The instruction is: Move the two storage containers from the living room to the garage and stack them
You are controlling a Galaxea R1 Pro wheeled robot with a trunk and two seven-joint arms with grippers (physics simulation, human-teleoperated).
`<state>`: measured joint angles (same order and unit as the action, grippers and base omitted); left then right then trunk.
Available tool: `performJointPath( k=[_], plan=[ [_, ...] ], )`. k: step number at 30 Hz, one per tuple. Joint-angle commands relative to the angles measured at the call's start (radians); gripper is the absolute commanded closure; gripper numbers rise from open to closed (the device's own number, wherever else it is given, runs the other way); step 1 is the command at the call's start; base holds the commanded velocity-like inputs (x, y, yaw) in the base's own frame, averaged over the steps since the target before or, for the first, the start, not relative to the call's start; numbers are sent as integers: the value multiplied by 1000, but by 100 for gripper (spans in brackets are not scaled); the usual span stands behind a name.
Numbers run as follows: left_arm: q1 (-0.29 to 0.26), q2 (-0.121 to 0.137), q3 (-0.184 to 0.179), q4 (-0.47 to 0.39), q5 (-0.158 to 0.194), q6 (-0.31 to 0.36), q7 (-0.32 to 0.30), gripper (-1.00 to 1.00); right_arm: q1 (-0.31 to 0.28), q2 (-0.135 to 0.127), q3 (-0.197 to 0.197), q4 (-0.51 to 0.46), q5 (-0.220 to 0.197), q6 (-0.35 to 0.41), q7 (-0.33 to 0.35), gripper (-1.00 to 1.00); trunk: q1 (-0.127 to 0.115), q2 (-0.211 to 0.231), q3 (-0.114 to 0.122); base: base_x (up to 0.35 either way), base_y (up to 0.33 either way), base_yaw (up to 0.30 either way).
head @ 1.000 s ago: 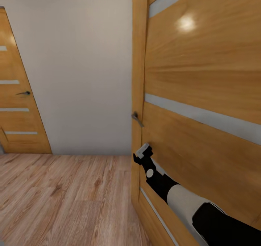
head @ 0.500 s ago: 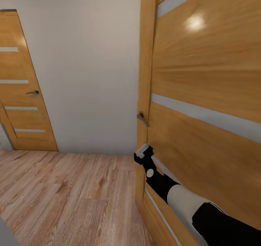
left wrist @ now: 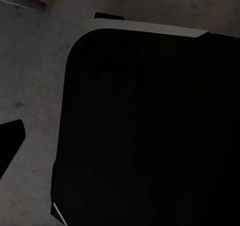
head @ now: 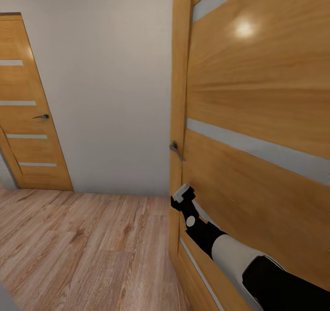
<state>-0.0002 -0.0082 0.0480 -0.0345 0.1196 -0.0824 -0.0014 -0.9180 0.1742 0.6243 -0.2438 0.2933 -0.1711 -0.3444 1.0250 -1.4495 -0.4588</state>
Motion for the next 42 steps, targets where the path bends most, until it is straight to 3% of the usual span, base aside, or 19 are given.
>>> performJointPath(
  k=[1,15,17,25,32,34,42],
  plan=[
    [0,0,4,-1,6,-2,0,-100,-1,0,-12,3,3,-2,-8,-100,0,0,-1,0,-40,0],
    [0,-1,4,-1,6,-2,0,-100,-1,0,-21,5,1,-1,-6,-100,0,0,-1,0,-5,0],
    [0,-1,4,-1,6,-2,0,-100,-2,0,-50,6,1,6,-3,-100,0,0,-1,0,0,0],
    [0,-1,5,-1,6,-2,0,-100,-38,-3,-82,5,3,17,2,-100,0,0,-1,0,0,0],
    [0,-1,6,-1,6,-2,0,-100,-75,-55,-108,5,2,18,4,-100,0,0,-1,0,0,0],
    [0,-1,6,-1,6,-2,0,-100,-80,-82,-115,5,2,18,4,-100,0,0,-1,0,0,0],
    [0,-1,6,-1,6,-2,0,-100,-82,-146,-119,5,3,18,4,-100,0,0,-1,0,0,0]
  ],
)
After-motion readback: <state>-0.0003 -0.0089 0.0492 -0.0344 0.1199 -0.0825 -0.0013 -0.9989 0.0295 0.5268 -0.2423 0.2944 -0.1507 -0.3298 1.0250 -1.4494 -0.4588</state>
